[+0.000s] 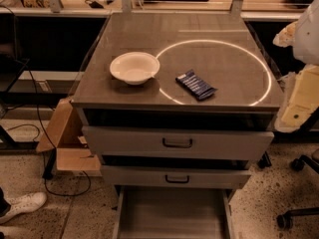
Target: Place rxbar blueberry into bottom drawer
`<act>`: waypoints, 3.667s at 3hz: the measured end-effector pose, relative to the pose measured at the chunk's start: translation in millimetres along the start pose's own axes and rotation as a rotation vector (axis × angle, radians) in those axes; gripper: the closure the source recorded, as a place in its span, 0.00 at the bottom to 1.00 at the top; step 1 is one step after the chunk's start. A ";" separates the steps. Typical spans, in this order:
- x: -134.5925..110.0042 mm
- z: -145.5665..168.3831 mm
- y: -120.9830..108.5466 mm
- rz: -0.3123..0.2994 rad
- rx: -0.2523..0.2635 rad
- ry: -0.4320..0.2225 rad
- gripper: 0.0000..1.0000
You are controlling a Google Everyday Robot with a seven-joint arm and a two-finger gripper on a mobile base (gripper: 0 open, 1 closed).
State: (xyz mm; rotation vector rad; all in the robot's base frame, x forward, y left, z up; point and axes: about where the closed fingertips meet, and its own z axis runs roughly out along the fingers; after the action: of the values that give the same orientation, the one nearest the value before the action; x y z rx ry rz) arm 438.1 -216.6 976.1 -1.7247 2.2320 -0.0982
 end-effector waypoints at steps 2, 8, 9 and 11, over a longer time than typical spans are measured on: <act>-5.8 8.8 -3.3 0.033 -0.007 0.021 0.00; -68.6 84.1 -21.9 0.166 -0.058 0.056 0.00; -80.6 113.6 -31.5 0.194 -0.072 0.064 0.00; -85.5 144.9 -49.5 0.247 -0.114 0.074 0.00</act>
Offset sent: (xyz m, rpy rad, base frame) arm 0.0216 0.0174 -0.0275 -0.0332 0.0875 -0.1162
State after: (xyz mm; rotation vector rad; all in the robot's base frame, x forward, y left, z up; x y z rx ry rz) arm 545.1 -128.5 868.7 -1.5055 2.5301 0.0223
